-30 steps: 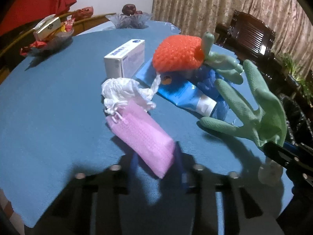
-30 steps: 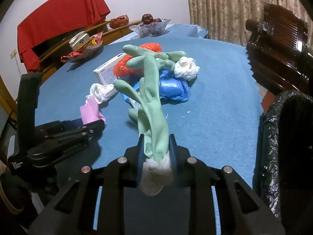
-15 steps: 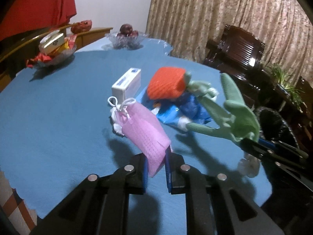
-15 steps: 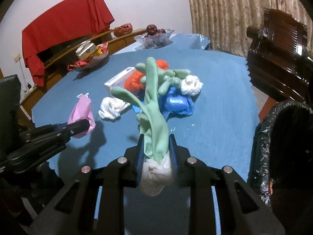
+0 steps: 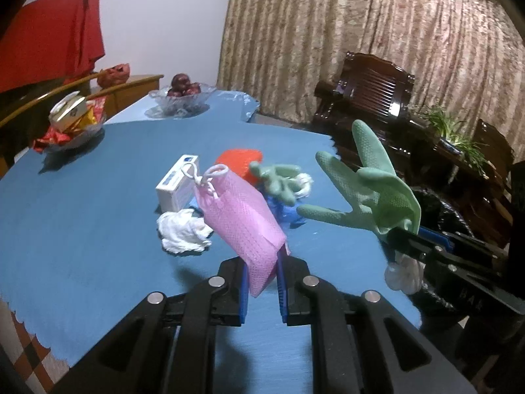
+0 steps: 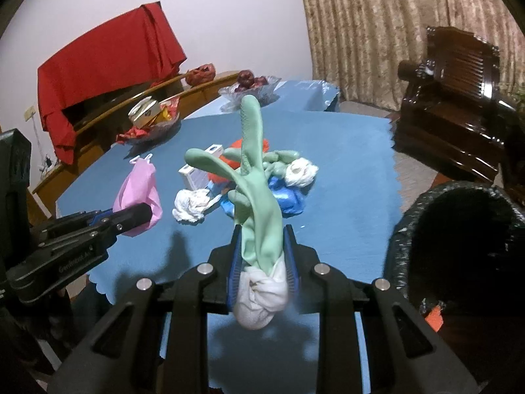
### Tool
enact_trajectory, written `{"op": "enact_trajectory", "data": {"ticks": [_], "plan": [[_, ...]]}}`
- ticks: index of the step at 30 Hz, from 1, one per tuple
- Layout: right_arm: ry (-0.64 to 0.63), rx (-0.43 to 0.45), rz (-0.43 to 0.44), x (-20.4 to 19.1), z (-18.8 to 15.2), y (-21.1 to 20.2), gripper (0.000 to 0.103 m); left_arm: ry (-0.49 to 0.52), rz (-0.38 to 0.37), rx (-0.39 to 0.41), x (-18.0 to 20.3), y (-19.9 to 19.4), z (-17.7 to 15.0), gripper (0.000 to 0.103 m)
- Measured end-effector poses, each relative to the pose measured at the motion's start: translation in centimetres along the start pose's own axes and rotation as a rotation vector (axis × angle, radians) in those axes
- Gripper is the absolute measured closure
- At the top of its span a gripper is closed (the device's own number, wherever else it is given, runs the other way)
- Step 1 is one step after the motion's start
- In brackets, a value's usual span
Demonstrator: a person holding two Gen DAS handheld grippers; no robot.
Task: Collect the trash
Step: 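Carry the glove and pink bag over the bin and release both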
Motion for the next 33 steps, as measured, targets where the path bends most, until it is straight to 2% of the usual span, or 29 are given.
{"op": "enact_trajectory", "data": {"ticks": [9,17,23,33], "plan": [[0.025,0.067,-0.099,4.1,2.2,-3.2,0.080,0.041,-0.084,0.025,4.5,0.3,1.7,0.089],[0.056,0.108,-0.226,9.9,2.5,-6.5,0.080,0.094,-0.211,0.022,11.1,1.7,2.1,0.089],[0.095,0.101,-0.327,14.7,1.2,-9.0,0.080,0.138,-0.314,0.012,16.9,3.0,1.9,0.089],[0.168,0.057,-0.463,21.6,-2.8,-11.6,0.080,0.189,-0.468,-0.061,24.9,5.5,0.0,0.089]]}}
Point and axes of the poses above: each gripper's, at about its wrist camera, not at the fingertips, and y roughly the way its jaws point, x to its right, z to its top, the point moved 9 cm from there along y, roughly the way its jaws point, and after that the axes turned 12 degrees about x, right-handed, at the moved point
